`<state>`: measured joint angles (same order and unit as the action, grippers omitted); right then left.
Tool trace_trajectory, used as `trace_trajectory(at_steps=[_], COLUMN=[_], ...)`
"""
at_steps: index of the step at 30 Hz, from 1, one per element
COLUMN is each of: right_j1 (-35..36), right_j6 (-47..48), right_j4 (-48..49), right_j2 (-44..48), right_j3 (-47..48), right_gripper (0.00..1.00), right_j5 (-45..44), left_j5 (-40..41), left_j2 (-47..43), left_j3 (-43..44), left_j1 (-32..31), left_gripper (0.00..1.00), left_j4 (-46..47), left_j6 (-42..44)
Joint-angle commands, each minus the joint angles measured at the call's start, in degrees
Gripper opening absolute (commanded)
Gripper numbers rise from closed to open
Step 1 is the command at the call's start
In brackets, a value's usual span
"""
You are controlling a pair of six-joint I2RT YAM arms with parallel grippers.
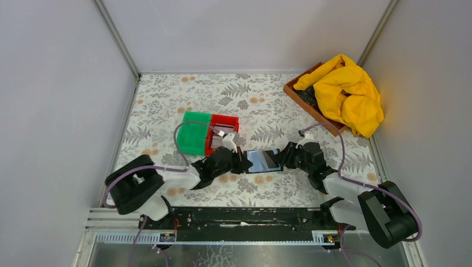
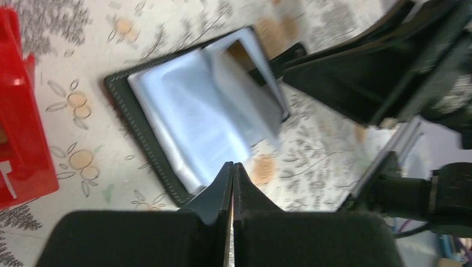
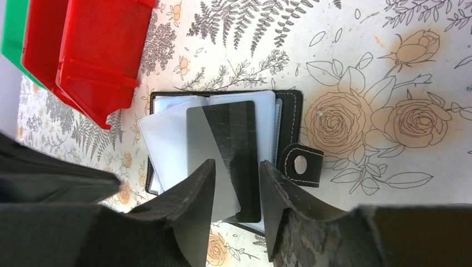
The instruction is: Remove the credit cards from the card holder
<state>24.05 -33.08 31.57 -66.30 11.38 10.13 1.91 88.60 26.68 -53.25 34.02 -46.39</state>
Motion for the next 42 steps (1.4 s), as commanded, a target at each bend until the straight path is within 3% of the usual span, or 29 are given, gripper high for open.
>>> trace_trajectory(at_steps=[1, 8, 13, 23, 29, 36, 39, 42], right_j1=[-0.3, -0.4, -0.4, -0.6, -0.7, -0.8, -0.9, -0.9], right_j6=[0.6, 0.3, 0.4, 0.1, 0.2, 0.0, -0.1, 0.0], right_j4=[0.1, -0.2, -0.4, 0.8, 1.2, 2.1, 2.8, 3.8], right_j2=[-0.8, -1.5, -0.6, 0.1, 1.1, 0.8, 0.5, 0.2], right_j3=[1.3, 1.6, 1.2, 0.9, 0.3, 0.1, 0.0, -0.1], right_gripper=[0.43, 0.19, 0.13, 0.14, 0.21, 0.41, 0.41, 0.34], right_j5=[-1.3, -1.0, -1.2, 0.1, -0.1, 0.5, 1.6, 2.9], left_j5=[-0.1, -2.0, -3.9, -2.7, -3.7, -3.9, -3.9, -3.9], left_j2=[-6.7, -0.1, 7.8, 9.8, 12.9, 13.4, 13.5, 13.5], left_j3=[2.6, 11.0, 15.4, 10.2, 10.0, 9.9, 9.7, 9.5], left_j1=[-0.7, -2.1, -2.0, -1.9, -1.7, -1.7, -1.7, -1.7], left_gripper=[0.0, 0.0, 0.0, 0.0, 0.0, 0.0, 0.0, 0.0], left_j4=[-3.9, -5.1, -4.4, -1.3, 1.2, 1.6, 1.7, 1.8], left_j6=[1.8, 2.9, 2.8, 1.4, 0.5, 0.4, 0.3, 0.3])
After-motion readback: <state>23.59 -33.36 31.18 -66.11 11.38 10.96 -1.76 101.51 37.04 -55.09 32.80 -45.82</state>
